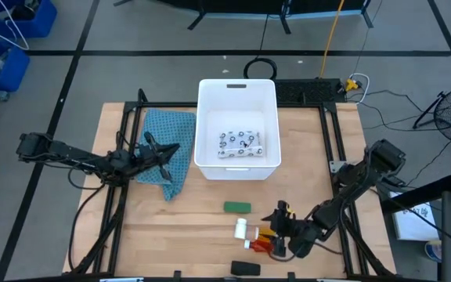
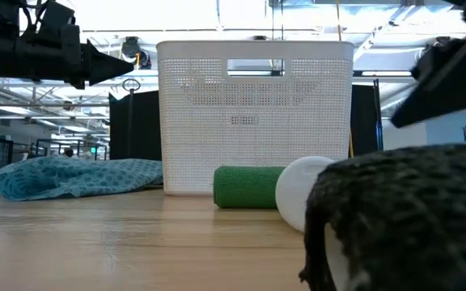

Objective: Pick & place medical supplies in basket/bin
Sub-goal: Put the orange medicine bottle into the white bin

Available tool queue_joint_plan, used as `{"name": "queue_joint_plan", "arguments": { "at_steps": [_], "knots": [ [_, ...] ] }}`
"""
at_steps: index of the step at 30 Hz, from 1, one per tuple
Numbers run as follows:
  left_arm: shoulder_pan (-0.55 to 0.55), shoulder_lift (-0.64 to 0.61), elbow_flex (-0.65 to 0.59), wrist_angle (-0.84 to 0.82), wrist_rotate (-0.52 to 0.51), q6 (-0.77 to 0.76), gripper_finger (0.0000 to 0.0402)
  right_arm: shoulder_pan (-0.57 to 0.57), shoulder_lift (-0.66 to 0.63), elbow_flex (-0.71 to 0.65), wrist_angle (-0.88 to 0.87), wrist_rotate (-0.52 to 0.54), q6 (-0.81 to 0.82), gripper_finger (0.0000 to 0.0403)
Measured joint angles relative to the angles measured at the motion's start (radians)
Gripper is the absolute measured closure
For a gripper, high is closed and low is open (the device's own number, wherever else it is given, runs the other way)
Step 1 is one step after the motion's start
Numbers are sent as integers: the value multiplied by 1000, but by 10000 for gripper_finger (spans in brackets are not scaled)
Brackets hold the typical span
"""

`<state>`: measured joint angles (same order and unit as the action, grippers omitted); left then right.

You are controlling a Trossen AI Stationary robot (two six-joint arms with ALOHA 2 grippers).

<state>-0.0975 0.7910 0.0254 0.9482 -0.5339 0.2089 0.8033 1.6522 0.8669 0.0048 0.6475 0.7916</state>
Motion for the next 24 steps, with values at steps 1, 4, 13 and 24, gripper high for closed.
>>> {"name": "queue_joint_plan", "arguments": {
  "at_steps": [1, 4, 13, 24],
  "knots": [
    [0, 0, 0, 0, 0, 0, 371, 9, 9, 0, 13, 0, 6, 160],
    [0, 0, 0, 0, 0, 0, 371, 36, 18, 0, 53, 0, 9, 160],
    [0, 0, 0, 0, 1, -1, 371, 63, 38, 0, 54, 4, 22, 160],
    [0, 0, 0, -1, 11, -27, 371, 49, 115, 1, 6, -50, 48, 160]
  ]
}}
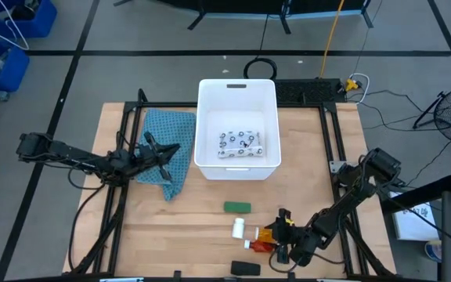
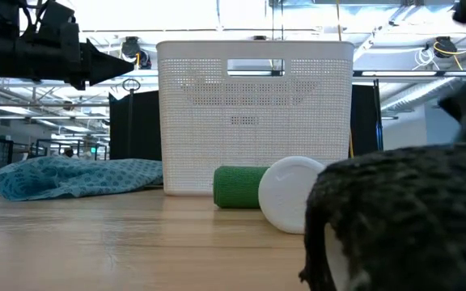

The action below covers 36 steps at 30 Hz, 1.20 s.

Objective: Pick & place medical supplies in basket/bin
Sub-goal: Put the orange medicine bottle into the white bin

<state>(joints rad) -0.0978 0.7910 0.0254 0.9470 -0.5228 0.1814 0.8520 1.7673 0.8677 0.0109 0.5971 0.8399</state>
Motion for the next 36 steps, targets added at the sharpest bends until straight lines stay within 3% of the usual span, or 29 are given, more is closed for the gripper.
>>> {"name": "queue_joint_plan", "arguments": {
  "at_steps": [8, 15, 21, 24, 29, 33, 36],
  "knots": [
    [0, 0, 0, -5, 2, -38, 371, -8, 59, 0, 29, -23, 14, 166],
    [0, 0, 0, -8, 2, -41, 371, -8, 33, -1, 26, 13, -30, 247],
    [0, 0, 0, -8, 2, -37, 371, -13, -43, -1, 11, 72, -120, 248],
    [0, 1, 0, -8, 1, -30, 371, -13, -112, -2, 3, 93, -220, 248],
    [0, 1, 0, -8, 1, -25, 371, -6, -286, -9, 0, 113, -539, 240],
    [0, 1, 0, -8, 1, -7, 371, -9, -480, -53, 25, 2, -801, 245],
    [0, 1, 0, -8, 1, -3, 371, -19, -652, -98, 29, -113, -904, 245]
  ]
}}
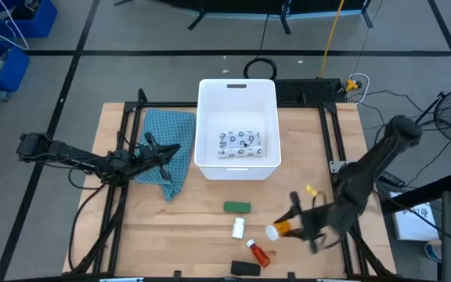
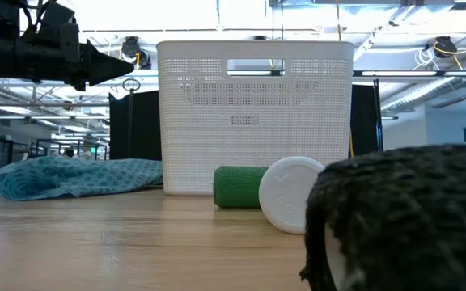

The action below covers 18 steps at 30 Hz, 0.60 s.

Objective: Pick & place medical supplies in basket/bin
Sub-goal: Put the orange medicine bottle into the white bin

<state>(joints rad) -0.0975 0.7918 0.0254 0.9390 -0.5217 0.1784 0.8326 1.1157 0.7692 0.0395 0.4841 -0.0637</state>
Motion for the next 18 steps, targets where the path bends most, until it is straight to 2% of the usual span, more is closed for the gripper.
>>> {"name": "queue_joint_plan", "arguments": {
  "at_steps": [3, 5, 9, 11, 14, 18],
  "knots": [
    [0, 0, 0, 0, 0, 1, 371, -23, -184, -67, 27, -116, -38, 244],
    [0, 0, 0, 0, 0, 0, 371, -48, -289, -132, 105, -198, -47, 243],
    [0, 0, 0, 0, 0, -1, 371, -86, -434, -295, 274, -299, -106, 245],
    [0, 0, 0, 0, 0, -4, 371, -97, -498, -386, 327, -286, -102, 245],
    [0, 0, 0, -7, 0, -19, 371, -101, -570, -515, 470, -193, -83, 245],
    [0, 0, 0, -24, 0, -24, 371, -100, -626, -650, 566, -143, -111, 245]
  ]
}}
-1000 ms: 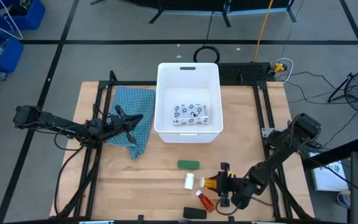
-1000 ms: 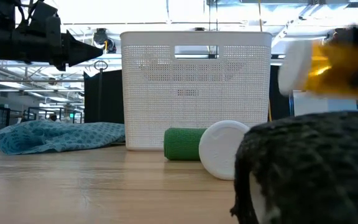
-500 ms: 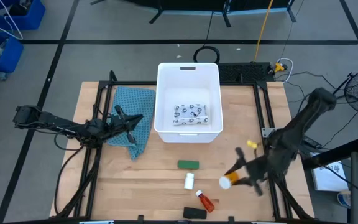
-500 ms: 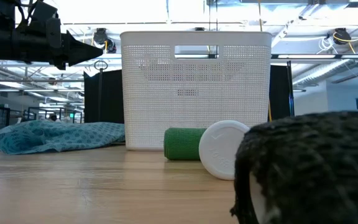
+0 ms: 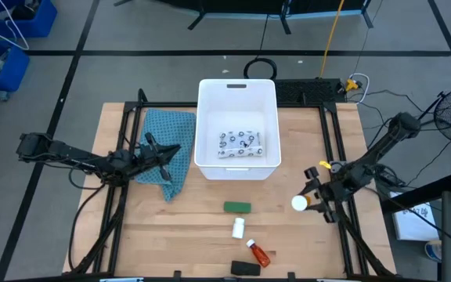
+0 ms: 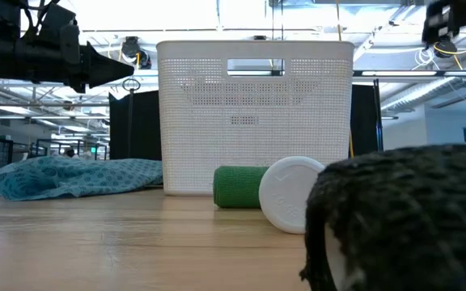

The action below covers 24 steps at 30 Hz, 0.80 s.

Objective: Pick & place medical supplies in basket/bin
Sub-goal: Put the orange medicine bottle into the white bin

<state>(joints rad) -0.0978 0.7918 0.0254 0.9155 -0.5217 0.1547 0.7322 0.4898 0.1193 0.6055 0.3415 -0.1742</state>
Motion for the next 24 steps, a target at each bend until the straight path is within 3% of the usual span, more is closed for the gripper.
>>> {"name": "queue_joint_plan", "arguments": {
  "at_steps": [5, 8, 16, 22, 24],
  "knots": [
    [0, 0, 0, 0, -2, 8, 371, -1, -43, -42, 66, 106, -28, 245],
    [0, 0, 0, 1, -11, 9, 371, -10, -40, 46, 9, 161, -102, 242],
    [0, 0, 0, -8, -12, 50, 371, -190, 71, 585, -472, 347, -243, 245],
    [0, 0, 0, -25, -12, 32, 371, -468, 270, 978, -751, 332, -345, 244],
    [0, 0, 0, -44, -12, 19, 371, -583, 342, 1074, -832, 260, -360, 245]
  ]
}}
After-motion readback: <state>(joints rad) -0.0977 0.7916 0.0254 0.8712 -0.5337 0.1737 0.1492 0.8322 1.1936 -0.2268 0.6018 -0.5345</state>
